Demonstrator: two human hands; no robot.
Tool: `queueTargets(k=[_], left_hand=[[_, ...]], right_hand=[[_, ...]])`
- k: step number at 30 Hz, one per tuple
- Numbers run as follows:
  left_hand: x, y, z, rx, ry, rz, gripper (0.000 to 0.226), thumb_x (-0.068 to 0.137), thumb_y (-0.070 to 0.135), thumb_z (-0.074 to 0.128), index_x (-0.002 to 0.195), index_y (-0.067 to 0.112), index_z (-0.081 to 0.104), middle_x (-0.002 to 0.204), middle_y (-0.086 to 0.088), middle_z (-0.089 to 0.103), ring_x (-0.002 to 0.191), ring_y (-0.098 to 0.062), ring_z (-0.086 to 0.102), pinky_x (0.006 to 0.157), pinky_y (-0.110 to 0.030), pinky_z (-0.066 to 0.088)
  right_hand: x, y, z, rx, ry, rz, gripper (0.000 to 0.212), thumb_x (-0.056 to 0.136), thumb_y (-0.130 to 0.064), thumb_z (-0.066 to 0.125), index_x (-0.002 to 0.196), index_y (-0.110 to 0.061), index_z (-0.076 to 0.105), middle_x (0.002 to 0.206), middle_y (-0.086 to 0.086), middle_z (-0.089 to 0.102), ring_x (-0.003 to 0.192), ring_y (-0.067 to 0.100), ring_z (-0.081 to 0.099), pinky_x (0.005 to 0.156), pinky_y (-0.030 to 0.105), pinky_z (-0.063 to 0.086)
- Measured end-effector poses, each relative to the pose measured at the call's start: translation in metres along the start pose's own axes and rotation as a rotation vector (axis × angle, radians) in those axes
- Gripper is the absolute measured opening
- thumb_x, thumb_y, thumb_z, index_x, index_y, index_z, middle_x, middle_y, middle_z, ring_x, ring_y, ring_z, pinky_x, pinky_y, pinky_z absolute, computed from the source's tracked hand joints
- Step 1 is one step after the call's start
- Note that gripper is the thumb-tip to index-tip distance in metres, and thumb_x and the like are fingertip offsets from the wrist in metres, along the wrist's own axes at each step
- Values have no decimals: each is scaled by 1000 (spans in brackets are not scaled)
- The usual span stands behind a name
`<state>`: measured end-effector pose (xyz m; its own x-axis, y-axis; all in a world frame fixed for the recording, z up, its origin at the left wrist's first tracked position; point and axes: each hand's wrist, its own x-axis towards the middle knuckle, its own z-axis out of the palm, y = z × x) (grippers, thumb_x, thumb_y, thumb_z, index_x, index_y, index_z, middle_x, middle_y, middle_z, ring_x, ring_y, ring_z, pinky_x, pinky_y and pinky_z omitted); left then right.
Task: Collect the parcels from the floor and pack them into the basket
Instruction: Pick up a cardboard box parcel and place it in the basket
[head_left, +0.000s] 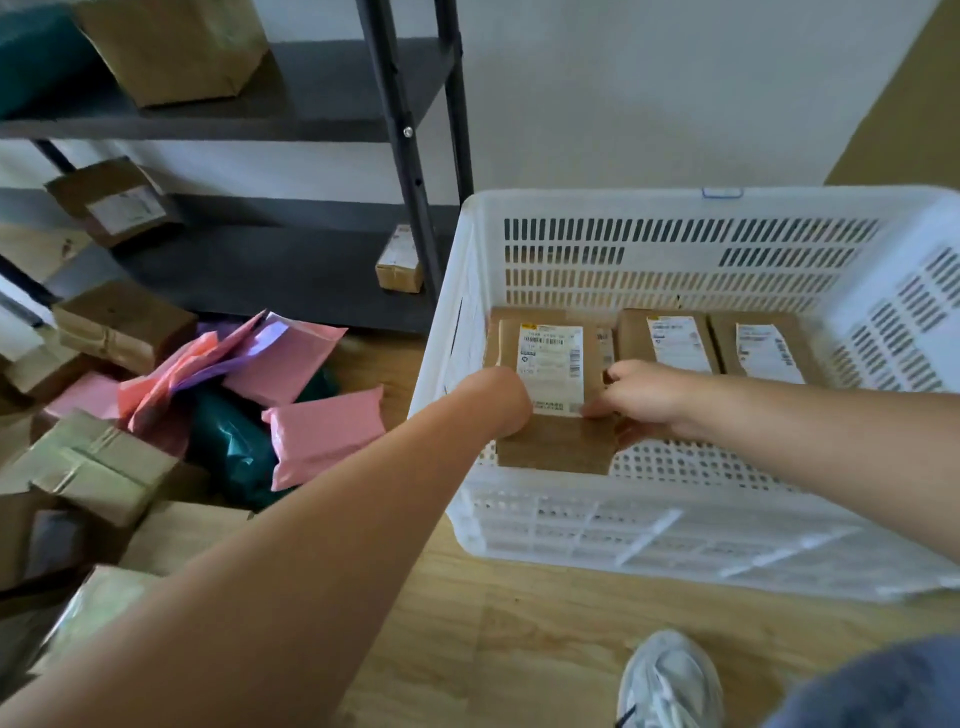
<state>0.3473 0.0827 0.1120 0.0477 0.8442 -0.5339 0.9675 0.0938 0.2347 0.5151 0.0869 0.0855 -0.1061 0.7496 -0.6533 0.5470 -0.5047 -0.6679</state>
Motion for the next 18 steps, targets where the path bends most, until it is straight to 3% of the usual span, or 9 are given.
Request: queueTargets(k=[4, 7, 9, 13, 15, 18], left_hand=[[17, -7, 19, 49, -160, -67, 29, 97, 5, 43, 122, -2, 58, 118, -13, 64, 104, -27, 64, 95, -37, 52], [26, -12, 27, 41, -238, -78, 31, 95, 6, 49, 125, 1, 56, 116, -13, 63, 103, -26, 64, 95, -40, 53], [30, -11, 30, 58, -300, -69, 32, 96, 7, 48, 126, 1, 54, 122, -17, 61, 109, -30, 63, 95, -40, 53], [41, -12, 28, 23, -366, -86, 35, 97, 9, 48, 131, -2, 51, 122, -20, 61, 107, -33, 66, 94, -43, 54], [43, -12, 25, -1, -386, -118, 41, 99, 12, 49, 137, -3, 43, 123, -23, 60, 106, -36, 66, 94, -45, 54], [51, -9, 24, -59, -439, -149, 50, 99, 11, 49, 143, -3, 31, 124, -30, 58, 106, -40, 65, 94, -47, 53]], right_hand=[[11, 15, 16, -39, -11, 9, 31, 89, -7, 63, 119, -10, 55, 101, 11, 65, 81, 26, 68, 71, 36, 60], [15, 20, 25, -82, -54, 56, 12, 91, -8, 62, 97, -16, 56, 95, 8, 63, 84, 26, 67, 77, 36, 59], [18, 23, 27, -92, -87, 92, 13, 92, -8, 61, 88, -19, 56, 94, 6, 63, 91, 28, 67, 83, 37, 58], [30, 21, 24, -6, -188, 138, 17, 93, 0, 59, 94, -16, 62, 106, 2, 65, 92, 23, 66, 82, 35, 58], [36, 20, 22, -10, -222, 150, 16, 93, 1, 58, 99, -14, 64, 118, 5, 64, 100, 25, 66, 81, 33, 59], [43, 20, 20, -52, -257, 167, 16, 94, 1, 56, 103, -10, 64, 122, 10, 60, 98, 29, 66, 75, 32, 60]])
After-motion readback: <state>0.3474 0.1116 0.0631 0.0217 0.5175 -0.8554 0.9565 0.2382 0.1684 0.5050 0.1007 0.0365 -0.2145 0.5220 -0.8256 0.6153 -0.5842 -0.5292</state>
